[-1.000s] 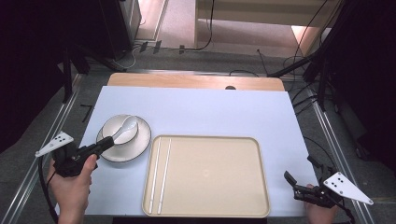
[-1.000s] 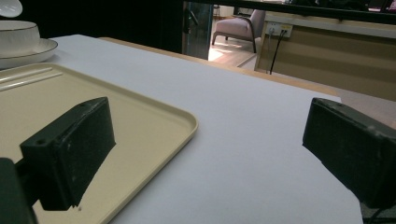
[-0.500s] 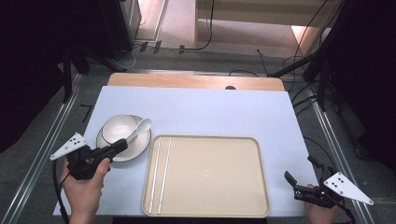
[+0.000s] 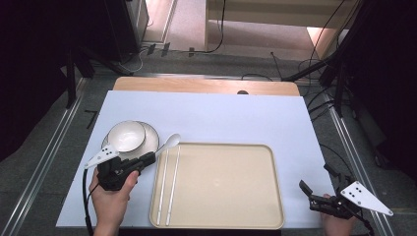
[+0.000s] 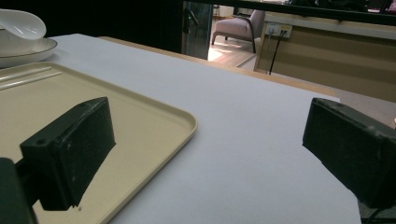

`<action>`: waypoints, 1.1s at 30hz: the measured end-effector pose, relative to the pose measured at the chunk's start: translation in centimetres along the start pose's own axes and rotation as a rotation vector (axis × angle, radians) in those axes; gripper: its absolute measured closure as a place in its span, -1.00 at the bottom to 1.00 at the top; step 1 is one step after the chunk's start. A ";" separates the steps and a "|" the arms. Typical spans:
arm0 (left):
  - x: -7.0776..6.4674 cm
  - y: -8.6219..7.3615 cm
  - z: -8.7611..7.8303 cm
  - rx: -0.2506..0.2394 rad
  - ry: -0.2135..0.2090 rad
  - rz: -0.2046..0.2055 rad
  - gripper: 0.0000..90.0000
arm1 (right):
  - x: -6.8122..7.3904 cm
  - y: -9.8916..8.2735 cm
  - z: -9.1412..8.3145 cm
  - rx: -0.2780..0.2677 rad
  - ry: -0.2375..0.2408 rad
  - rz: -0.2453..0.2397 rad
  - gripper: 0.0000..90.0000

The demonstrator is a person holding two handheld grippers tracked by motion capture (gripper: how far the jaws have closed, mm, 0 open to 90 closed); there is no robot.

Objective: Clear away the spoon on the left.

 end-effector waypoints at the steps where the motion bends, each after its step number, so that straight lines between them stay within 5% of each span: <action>1: -0.1 -0.1 0.2 -0.003 -0.001 0.000 0.94 | 0.0 0.0 0.0 0.001 -0.001 0.001 -0.95; 33: -2.7 -3.1 6.8 0.098 -0.049 0.027 0.94 | 0.0 0.0 0.0 0.002 -0.003 0.001 -0.95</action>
Point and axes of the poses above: each handheld gripper's, and its own axes: z roughly forward along the jaws, y roughly out of its top, x roughly to its left, the point moved 6 cm from there along z, roughly forward along the jaws, and after that the axes turned 1 degree about -y, right-handed, at the moved point
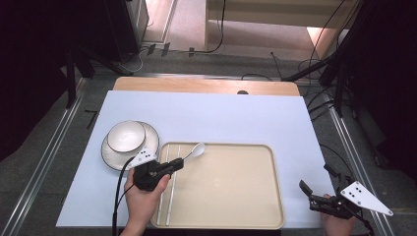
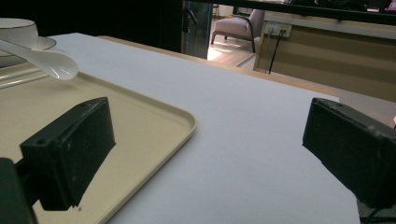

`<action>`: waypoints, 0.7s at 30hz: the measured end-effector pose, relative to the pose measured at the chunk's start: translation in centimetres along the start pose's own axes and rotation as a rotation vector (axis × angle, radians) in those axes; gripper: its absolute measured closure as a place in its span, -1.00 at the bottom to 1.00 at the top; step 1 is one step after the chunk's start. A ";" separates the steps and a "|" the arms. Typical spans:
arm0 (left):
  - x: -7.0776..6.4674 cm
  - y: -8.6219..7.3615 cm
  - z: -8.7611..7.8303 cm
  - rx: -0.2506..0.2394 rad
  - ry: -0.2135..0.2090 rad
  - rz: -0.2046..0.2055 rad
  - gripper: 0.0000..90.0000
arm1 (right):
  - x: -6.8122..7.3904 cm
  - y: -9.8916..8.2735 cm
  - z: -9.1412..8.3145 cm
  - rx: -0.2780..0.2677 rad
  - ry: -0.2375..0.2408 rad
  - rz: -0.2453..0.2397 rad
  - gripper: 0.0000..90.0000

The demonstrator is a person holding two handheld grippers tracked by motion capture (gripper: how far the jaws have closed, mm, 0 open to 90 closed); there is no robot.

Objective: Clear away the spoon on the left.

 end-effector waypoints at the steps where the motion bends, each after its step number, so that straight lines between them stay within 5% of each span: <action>1: 0.0 -0.1 0.2 0.003 0.008 0.001 0.94 | 0.0 0.0 0.0 -0.001 -0.001 0.002 -0.95; 12: 0.2 -0.7 1.1 0.019 0.016 -0.036 0.93 | 0.0 0.0 0.0 -0.001 -0.001 0.000 -0.95; 21: 0.1 -1.7 1.7 0.114 0.038 -0.014 0.75 | 0.0 0.0 0.0 0.000 0.000 0.002 -0.95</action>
Point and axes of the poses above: each handheld gripper's, and its own axes: z roughly forward along the jaws, y roughly out of its top, x roughly to its left, the point moved 6 cm from there along z, roughly forward along the jaws, and after that the axes turned 1 degree about -y, right-handed, at the moved point
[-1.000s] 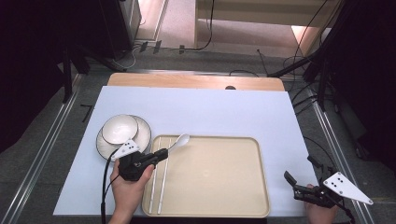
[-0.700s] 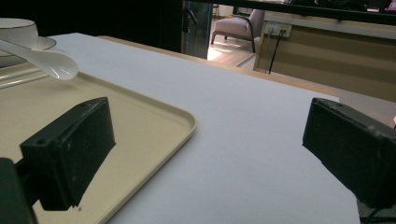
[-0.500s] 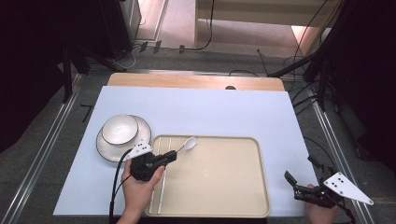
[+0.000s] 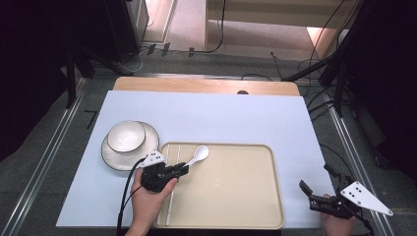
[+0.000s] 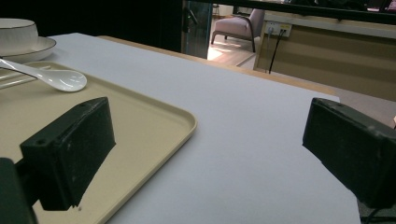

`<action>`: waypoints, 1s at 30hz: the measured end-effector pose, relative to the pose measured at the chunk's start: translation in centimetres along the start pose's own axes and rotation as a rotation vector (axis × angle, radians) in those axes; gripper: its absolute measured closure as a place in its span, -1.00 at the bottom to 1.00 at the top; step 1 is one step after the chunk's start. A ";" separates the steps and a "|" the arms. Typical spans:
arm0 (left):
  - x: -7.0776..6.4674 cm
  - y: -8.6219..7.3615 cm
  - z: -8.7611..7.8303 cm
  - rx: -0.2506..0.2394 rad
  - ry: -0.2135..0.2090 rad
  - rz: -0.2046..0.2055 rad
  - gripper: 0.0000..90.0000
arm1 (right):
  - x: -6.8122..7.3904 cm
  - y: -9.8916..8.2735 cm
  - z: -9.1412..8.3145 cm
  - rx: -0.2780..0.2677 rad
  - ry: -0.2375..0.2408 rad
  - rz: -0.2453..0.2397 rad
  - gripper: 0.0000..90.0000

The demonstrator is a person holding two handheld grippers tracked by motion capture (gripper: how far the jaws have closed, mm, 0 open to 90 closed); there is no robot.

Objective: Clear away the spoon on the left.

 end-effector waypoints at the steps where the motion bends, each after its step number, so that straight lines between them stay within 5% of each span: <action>1: 0.0 -0.1 0.0 0.006 0.001 0.001 0.73 | 0.0 0.0 0.0 0.000 0.000 0.000 -0.95; 9: -0.2 -0.1 0.0 0.020 0.016 0.017 0.50 | -0.1 0.0 0.0 -0.001 0.000 -0.002 -0.95; 14: -0.5 0.1 0.1 0.059 -0.006 0.061 0.97 | -0.1 0.0 -0.1 -0.005 -0.005 0.002 -0.95; 17: -0.6 0.5 0.3 0.059 -0.015 0.053 1.00 | -0.1 0.0 -0.2 -0.004 -0.007 0.002 -0.95; 24: -1.2 2.4 2.7 0.107 -0.038 0.034 1.00 | 0.0 0.1 -0.1 -0.004 0.000 -0.002 -0.95; 30: -1.0 2.9 5.5 0.138 -0.011 0.013 1.00 | -0.2 0.1 -0.2 -0.009 -0.004 0.004 -0.95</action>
Point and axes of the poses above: each handheld gripper's, and its own axes: z roughly forward along the jaws, y roughly out of its top, x roughly to its left, the point moved 6 cm from there along z, roughly forward along the jaws, and after that the axes turned 1 degree about -y, right-handed, at the moved point
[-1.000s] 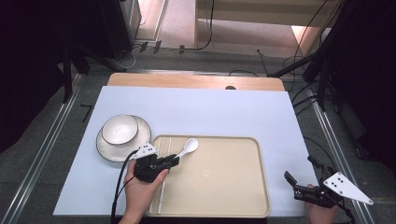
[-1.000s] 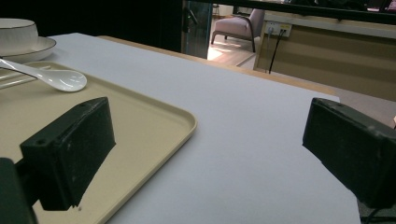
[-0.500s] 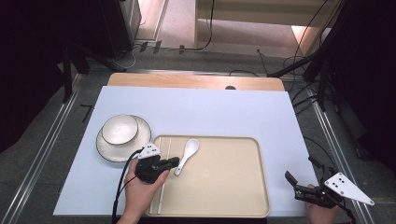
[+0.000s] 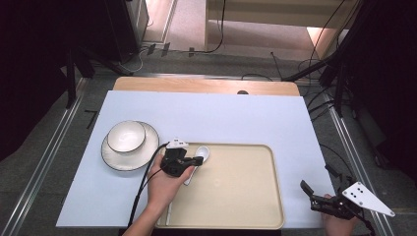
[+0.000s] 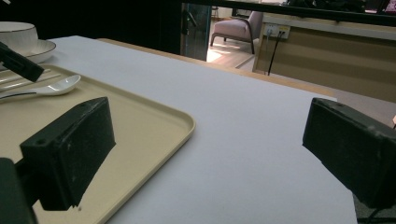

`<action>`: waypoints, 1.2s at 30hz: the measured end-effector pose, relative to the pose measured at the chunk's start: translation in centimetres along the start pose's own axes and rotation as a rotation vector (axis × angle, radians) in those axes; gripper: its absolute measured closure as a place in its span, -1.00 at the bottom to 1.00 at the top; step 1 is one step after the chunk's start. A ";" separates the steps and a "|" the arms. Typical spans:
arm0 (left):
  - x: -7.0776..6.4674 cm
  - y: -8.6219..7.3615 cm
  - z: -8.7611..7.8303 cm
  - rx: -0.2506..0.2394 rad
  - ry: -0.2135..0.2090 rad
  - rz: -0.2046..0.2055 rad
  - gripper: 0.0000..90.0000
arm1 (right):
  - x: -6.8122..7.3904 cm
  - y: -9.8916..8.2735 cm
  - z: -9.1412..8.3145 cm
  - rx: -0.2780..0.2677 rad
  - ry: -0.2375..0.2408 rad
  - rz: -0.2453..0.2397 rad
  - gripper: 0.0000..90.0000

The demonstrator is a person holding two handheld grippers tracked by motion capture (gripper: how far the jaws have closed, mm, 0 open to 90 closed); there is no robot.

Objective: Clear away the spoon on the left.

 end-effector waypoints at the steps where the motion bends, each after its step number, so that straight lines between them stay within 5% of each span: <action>1: 0.0 0.0 0.3 0.004 0.010 0.001 1.00 | -0.1 0.0 0.0 -0.001 -0.001 -0.001 -0.95; 12: 0.1 0.0 2.9 0.070 0.048 0.005 1.00 | 0.0 0.0 0.1 -0.001 0.002 0.003 -0.95; 36: 2.9 0.6 1.1 0.043 0.089 -0.042 1.00 | 0.0 0.0 0.1 0.001 0.002 0.005 -0.95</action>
Point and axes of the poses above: each handheld gripper's, and its own axes: z roughly forward along the jaws, y roughly out of its top, x roughly to its left, the point moved 6 cm from there along z, roughly forward along the jaws, and after that the axes turned 1 degree about -y, right-handed, at the moved point
